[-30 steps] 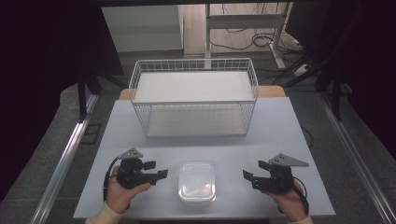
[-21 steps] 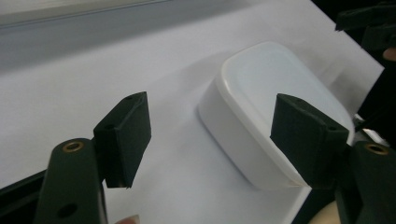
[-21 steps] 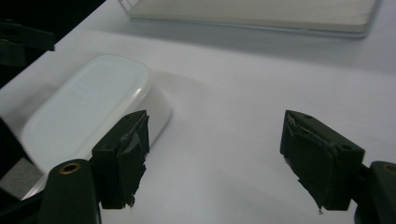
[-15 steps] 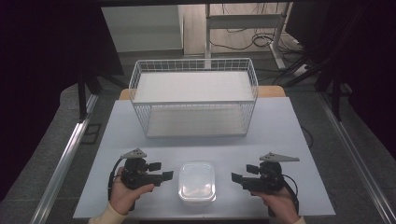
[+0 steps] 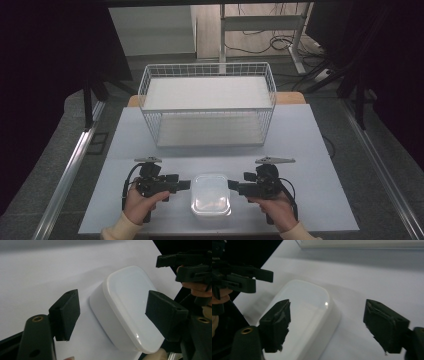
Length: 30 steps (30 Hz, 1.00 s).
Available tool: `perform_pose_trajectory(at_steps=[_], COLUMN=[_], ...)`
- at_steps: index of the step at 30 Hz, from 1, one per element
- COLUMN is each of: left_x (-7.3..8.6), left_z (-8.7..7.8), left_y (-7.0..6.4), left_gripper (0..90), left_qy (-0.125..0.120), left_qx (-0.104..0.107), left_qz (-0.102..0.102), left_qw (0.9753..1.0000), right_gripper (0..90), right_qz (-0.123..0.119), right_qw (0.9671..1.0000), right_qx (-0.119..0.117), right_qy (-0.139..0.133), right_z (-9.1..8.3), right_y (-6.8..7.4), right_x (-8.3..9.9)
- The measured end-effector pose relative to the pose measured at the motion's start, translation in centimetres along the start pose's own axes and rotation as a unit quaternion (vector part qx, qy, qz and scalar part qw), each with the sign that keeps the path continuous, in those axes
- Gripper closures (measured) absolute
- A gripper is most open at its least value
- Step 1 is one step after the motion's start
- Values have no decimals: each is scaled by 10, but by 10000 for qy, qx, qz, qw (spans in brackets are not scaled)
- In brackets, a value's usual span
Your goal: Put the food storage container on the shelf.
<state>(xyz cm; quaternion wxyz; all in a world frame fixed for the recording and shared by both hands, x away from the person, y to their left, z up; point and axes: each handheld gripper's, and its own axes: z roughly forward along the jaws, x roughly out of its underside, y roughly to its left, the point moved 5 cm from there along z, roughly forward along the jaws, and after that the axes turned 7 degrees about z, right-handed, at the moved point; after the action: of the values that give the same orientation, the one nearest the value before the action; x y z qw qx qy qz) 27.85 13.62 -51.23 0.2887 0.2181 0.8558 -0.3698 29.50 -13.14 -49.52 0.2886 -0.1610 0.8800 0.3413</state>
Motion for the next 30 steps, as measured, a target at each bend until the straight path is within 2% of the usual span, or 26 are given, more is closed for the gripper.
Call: perform_pose_trajectory(at_steps=[4,7,14,18,20,22,23,25,28,30], left_x=[4,6,12,16,17,18,19,20,21,21], left_z=[6,9,17,22,24,25,26,27,27,27], left_y=[-1,-1,-3,-3,-4,-5,-5,-6,-7,-6], left_gripper=[283,290,339,369,394,449,449,504,547,582], left_qy=[48,89,181,218,235,263,272,332,340,334], left_qx=[84,131,345,455,506,583,623,699,644,642], left_qz=[-80,-154,-349,-436,-473,-498,-508,-476,-502,-529], left_qw=[9999,9998,9986,9978,9973,9967,9964,9959,9961,9960], right_gripper=[266,273,332,358,377,462,462,486,509,525], right_qz=[45,121,233,327,391,450,450,530,652,677], right_qw=[9997,9994,9989,9980,9975,9977,9977,9971,9956,9956], right_qx=[-212,-271,-251,-327,-373,-316,-316,-372,-462,-429], right_qy=[93,169,334,428,447,385,385,397,494,491], right_z=[6,8,16,21,21,21,21,21,23,23], right_y=[6,6,3,3,3,3,3,3,4,4], right_x=[5,10,20,24,25,27,27,28,31,32])
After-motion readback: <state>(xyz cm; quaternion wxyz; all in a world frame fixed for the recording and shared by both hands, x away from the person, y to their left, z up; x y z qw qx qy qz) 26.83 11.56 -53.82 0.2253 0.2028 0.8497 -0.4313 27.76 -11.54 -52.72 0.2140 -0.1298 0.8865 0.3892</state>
